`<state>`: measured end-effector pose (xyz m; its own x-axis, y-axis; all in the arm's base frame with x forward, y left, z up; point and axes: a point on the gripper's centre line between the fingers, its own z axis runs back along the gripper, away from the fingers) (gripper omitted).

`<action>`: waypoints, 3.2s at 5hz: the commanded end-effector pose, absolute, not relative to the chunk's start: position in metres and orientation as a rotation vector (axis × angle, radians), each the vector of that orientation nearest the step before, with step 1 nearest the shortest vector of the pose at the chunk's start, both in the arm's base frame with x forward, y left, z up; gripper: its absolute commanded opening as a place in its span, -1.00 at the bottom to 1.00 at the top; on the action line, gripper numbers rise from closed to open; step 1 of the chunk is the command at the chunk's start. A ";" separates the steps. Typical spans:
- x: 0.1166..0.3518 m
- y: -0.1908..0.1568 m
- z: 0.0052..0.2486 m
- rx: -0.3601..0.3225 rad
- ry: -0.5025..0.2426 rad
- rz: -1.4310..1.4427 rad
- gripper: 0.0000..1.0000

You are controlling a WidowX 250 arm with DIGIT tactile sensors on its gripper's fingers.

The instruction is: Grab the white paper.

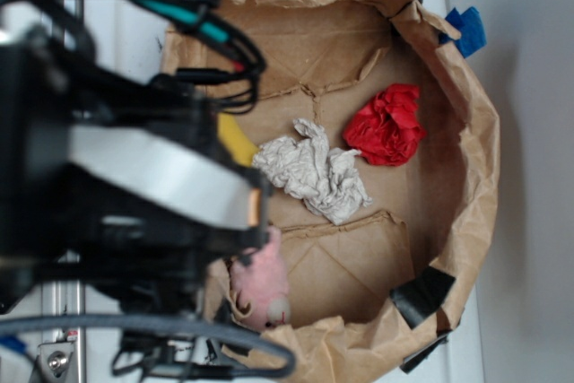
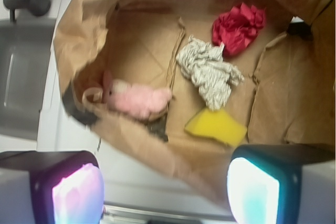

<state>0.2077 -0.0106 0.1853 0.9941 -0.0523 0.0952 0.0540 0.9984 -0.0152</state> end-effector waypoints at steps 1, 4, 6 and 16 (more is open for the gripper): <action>0.243 0.008 0.167 0.046 -0.118 -0.030 1.00; 0.250 0.013 0.151 0.005 -0.101 -0.083 1.00; 0.268 0.023 0.116 0.103 -0.134 -0.055 1.00; 0.288 0.039 0.147 0.069 -0.201 0.176 -1.00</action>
